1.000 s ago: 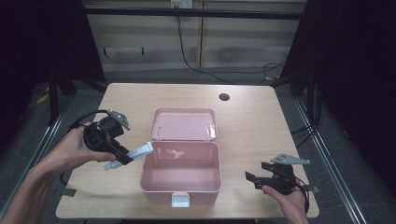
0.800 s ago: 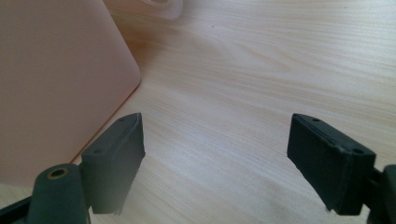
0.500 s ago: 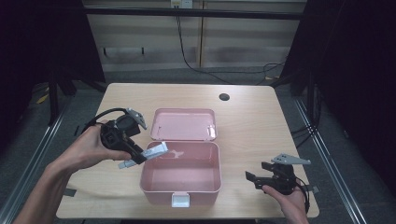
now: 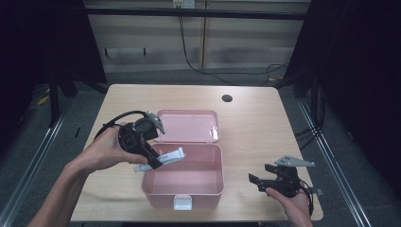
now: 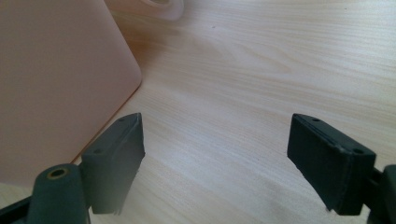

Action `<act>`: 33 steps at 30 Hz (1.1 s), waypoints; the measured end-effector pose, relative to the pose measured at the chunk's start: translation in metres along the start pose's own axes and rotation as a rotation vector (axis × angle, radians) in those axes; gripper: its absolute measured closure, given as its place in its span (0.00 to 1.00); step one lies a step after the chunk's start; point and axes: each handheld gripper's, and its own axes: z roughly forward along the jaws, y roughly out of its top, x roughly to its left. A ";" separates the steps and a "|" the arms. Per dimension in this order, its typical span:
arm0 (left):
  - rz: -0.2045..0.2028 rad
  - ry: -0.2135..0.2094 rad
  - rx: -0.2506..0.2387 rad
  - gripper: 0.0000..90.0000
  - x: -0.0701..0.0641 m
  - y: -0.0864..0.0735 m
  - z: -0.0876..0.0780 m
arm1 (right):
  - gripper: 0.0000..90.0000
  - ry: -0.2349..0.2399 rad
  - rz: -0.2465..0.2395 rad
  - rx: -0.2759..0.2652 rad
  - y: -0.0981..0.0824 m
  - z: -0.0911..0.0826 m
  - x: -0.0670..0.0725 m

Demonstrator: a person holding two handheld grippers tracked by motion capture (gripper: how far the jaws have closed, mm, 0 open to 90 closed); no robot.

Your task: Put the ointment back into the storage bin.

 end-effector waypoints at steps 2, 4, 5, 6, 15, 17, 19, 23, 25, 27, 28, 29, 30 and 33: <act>-0.001 0.002 0.008 0.79 0.000 0.004 0.001 | 0.21 0.000 -0.001 0.000 0.000 0.000 0.000; 0.003 0.008 0.007 0.79 0.000 0.006 0.002 | 0.21 0.001 -0.001 0.001 0.000 0.000 0.000; 0.002 0.006 -0.006 0.79 -0.001 0.007 0.003 | 0.21 0.001 -0.001 0.001 0.000 0.000 0.000; 0.007 0.003 -0.010 0.79 -0.003 0.009 0.003 | 0.21 0.002 0.000 0.002 0.000 0.000 0.000; 0.013 -0.015 -0.010 0.79 -0.003 0.015 0.012 | 0.20 0.001 0.002 0.003 0.000 0.000 0.000; 0.016 -0.014 -0.020 0.79 -0.003 0.016 0.014 | 0.20 0.001 0.003 0.003 0.000 0.000 0.000; 0.022 -0.020 -0.020 0.79 -0.003 0.018 0.018 | 0.20 0.000 0.003 0.004 0.000 0.000 0.000; 0.042 -0.032 -0.001 0.79 -0.004 0.021 0.024 | 0.20 0.001 0.002 0.002 0.000 0.000 -0.001; 0.045 -0.031 0.000 0.79 -0.005 0.022 0.027 | 0.20 0.001 0.004 0.001 0.000 0.000 -0.001; 0.050 -0.040 0.017 0.79 -0.005 0.023 0.028 | 0.20 0.001 0.004 0.002 0.000 0.000 -0.001; 0.050 -0.040 0.016 0.79 -0.005 0.023 0.029 | 0.20 0.000 0.005 0.002 0.000 0.000 0.000; 0.057 -0.045 0.021 0.79 -0.006 0.023 0.030 | 0.20 0.000 0.005 0.002 0.000 0.000 0.000; 0.057 -0.052 0.016 0.79 -0.006 0.024 0.032 | 0.20 0.000 0.005 0.002 0.000 0.000 0.000; 0.073 -0.044 0.026 0.79 -0.009 0.028 0.035 | 0.20 0.001 0.005 0.002 0.000 0.000 -0.001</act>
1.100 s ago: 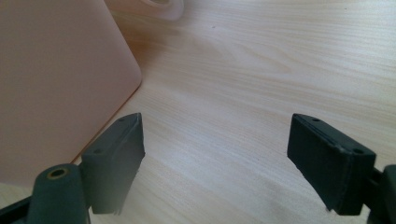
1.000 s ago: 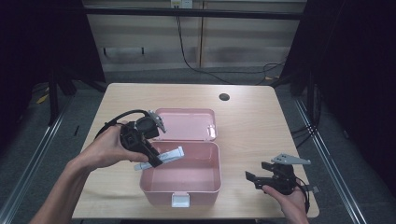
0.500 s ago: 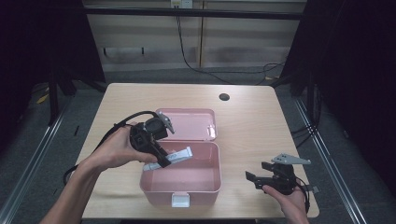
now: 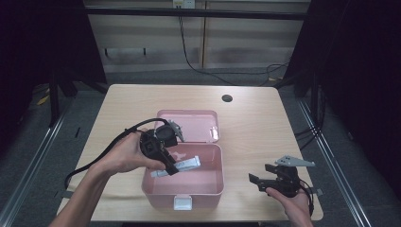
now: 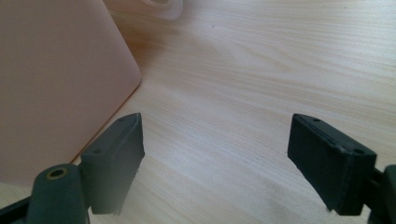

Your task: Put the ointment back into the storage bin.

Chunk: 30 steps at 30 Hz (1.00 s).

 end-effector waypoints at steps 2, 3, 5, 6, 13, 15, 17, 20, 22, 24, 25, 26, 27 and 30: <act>0.005 0.002 -0.005 0.79 -0.002 0.003 0.003 | 0.20 -0.001 0.001 0.000 0.000 0.000 0.000; 0.019 0.009 0.017 0.79 -0.004 0.006 0.004 | 0.20 0.000 0.001 0.000 0.000 0.000 0.000; 0.025 0.003 0.005 0.79 -0.005 0.009 0.010 | 0.20 -0.001 0.001 0.000 0.000 0.000 0.000; 0.031 -0.005 0.016 0.79 -0.004 0.010 0.011 | 0.20 0.000 0.000 -0.001 0.000 -0.001 0.000; 0.008 -0.031 0.038 0.79 0.001 0.008 0.028 | 0.20 0.001 0.000 0.000 0.000 -0.001 0.000; -0.013 -0.029 0.031 0.79 0.004 0.006 0.032 | 0.20 0.001 0.000 -0.001 0.000 -0.001 0.000; -0.028 -0.046 0.032 0.79 0.008 0.003 0.036 | 0.20 0.001 0.000 -0.001 0.000 -0.001 0.000; -0.020 -0.061 0.038 0.79 0.010 -0.001 0.042 | 0.20 0.000 0.001 0.000 0.000 0.000 0.000; -0.014 -0.056 0.050 0.79 0.009 0.000 0.047 | 0.20 0.000 0.002 0.003 0.000 0.000 0.000; -0.009 -0.063 0.055 0.79 0.008 0.002 0.050 | 0.20 0.000 0.002 0.002 0.000 0.000 0.000; -0.009 -0.065 0.054 0.79 0.007 0.002 0.052 | 0.20 0.000 0.002 0.002 0.000 0.000 0.000; -0.004 -0.067 0.062 0.79 0.007 0.003 0.055 | 0.20 0.000 0.002 0.001 0.000 0.000 0.000; 0.000 -0.062 0.074 0.79 0.007 0.004 0.058 | 0.20 0.000 0.001 0.001 0.000 0.000 0.000; 0.007 -0.066 0.089 0.79 0.006 0.005 0.067 | 0.20 0.000 0.002 0.003 0.000 0.000 0.000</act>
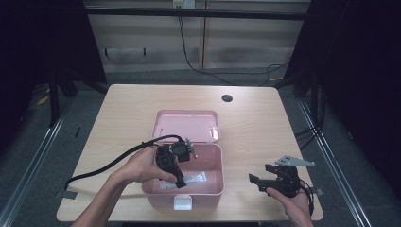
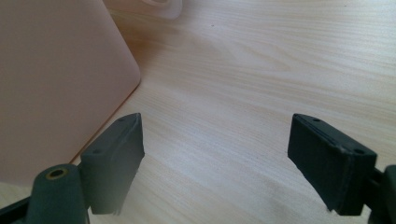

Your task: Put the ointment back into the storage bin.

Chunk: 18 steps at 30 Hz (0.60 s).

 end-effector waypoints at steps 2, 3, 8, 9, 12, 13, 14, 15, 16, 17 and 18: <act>0.003 -0.008 0.003 0.79 0.001 0.002 0.004 | 0.20 0.001 -0.001 0.000 0.000 0.000 0.000; -0.006 -0.011 0.003 0.79 0.000 0.003 0.007 | 0.20 0.001 -0.001 0.000 0.000 0.000 0.000; -0.020 -0.006 0.012 0.79 0.002 0.006 0.013 | 0.20 0.001 -0.001 0.001 0.000 0.000 0.000; -0.012 -0.010 0.017 0.79 0.002 0.006 0.014 | 0.20 0.000 -0.001 0.000 0.000 0.000 0.000; -0.015 -0.005 0.023 0.79 0.003 0.006 0.016 | 0.20 0.000 -0.001 0.002 0.000 0.000 0.000; -0.019 -0.009 0.028 0.79 0.003 0.007 0.018 | 0.20 -0.001 -0.001 0.001 0.000 0.000 0.000; -0.019 -0.009 0.028 0.79 0.003 0.007 0.018 | 0.20 -0.001 -0.001 0.001 0.000 0.000 0.000; -0.026 -0.011 0.022 0.79 0.003 0.008 0.019 | 0.20 -0.002 0.001 0.004 0.000 0.000 0.000; -0.021 -0.019 0.026 0.79 0.004 0.009 0.021 | 0.20 -0.001 -0.001 0.003 0.000 0.000 0.000; -0.024 -0.021 0.027 0.79 0.005 0.010 0.023 | 0.20 -0.002 0.001 0.004 0.000 0.000 0.000; -0.033 -0.021 0.024 0.79 0.005 0.010 0.024 | 0.20 -0.002 0.000 0.005 0.000 0.000 0.000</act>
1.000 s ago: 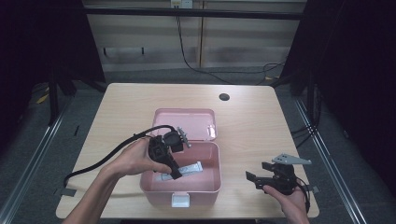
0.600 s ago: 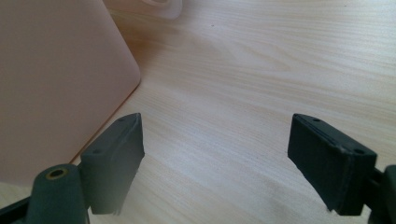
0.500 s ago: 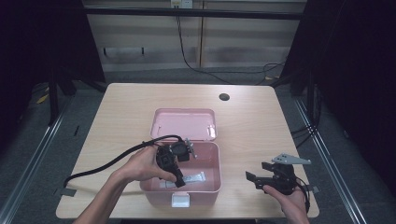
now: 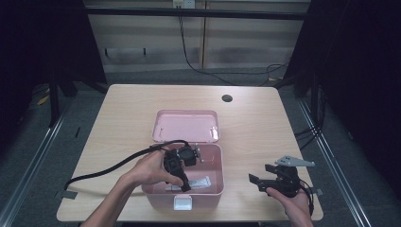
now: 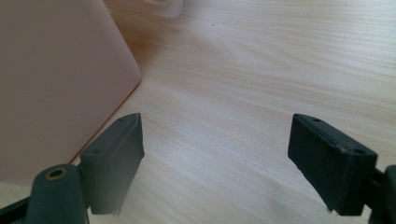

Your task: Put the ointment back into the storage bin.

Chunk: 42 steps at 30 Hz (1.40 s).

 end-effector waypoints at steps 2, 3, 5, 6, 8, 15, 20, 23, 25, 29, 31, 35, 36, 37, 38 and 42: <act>0.011 0.000 0.008 0.79 0.000 0.002 0.003 | 0.20 0.001 -0.002 0.000 0.000 0.000 0.000; 0.005 -0.003 0.001 0.79 0.000 0.001 0.003 | 0.20 0.001 -0.002 -0.001 0.000 0.000 0.000; 0.004 -0.008 -0.001 0.79 0.001 0.002 0.005 | 0.20 0.001 -0.002 -0.001 0.000 0.000 0.000; 0.005 -0.006 0.002 0.79 0.002 0.002 0.006 | 0.20 0.001 -0.002 0.000 0.000 0.000 0.000; 0.008 -0.004 0.012 0.79 0.003 0.003 0.009 | 0.20 0.002 -0.003 0.000 0.000 0.000 0.000; 0.003 -0.011 0.041 0.79 0.005 0.005 0.021 | 0.20 0.001 -0.002 0.004 0.000 0.000 0.000; -0.001 -0.018 0.053 0.79 0.006 0.006 0.028 | 0.20 0.002 -0.001 0.005 0.000 0.000 0.000; 0.008 -0.020 0.066 0.79 0.007 0.007 0.033 | 0.20 0.002 -0.001 0.005 0.000 0.000 0.000; 0.008 -0.021 0.089 0.79 0.007 0.008 0.038 | 0.20 0.002 -0.001 0.006 0.000 0.000 0.000; 0.007 -0.020 0.100 0.79 0.008 0.008 0.041 | 0.20 0.003 -0.003 0.006 0.000 0.001 0.000; 0.007 -0.019 0.105 0.79 0.008 0.009 0.041 | 0.19 0.001 0.001 0.008 0.000 0.001 0.000; 0.003 -0.021 0.116 0.79 0.008 0.009 0.044 | 0.19 0.000 -0.001 0.008 0.000 0.001 0.000; 0.007 -0.020 0.124 0.79 0.008 0.009 0.045 | 0.19 -0.001 0.000 0.008 0.000 0.001 0.000; 0.004 -0.021 0.121 0.79 0.008 0.009 0.045 | 0.19 -0.001 -0.001 0.009 0.000 0.001 0.000; 0.005 -0.020 0.122 0.79 0.009 0.009 0.046 | 0.19 0.000 0.000 0.009 0.000 0.001 0.000; 0.010 -0.022 0.145 0.78 0.008 0.009 0.049 | 0.19 -0.001 -0.001 0.009 0.000 0.001 0.000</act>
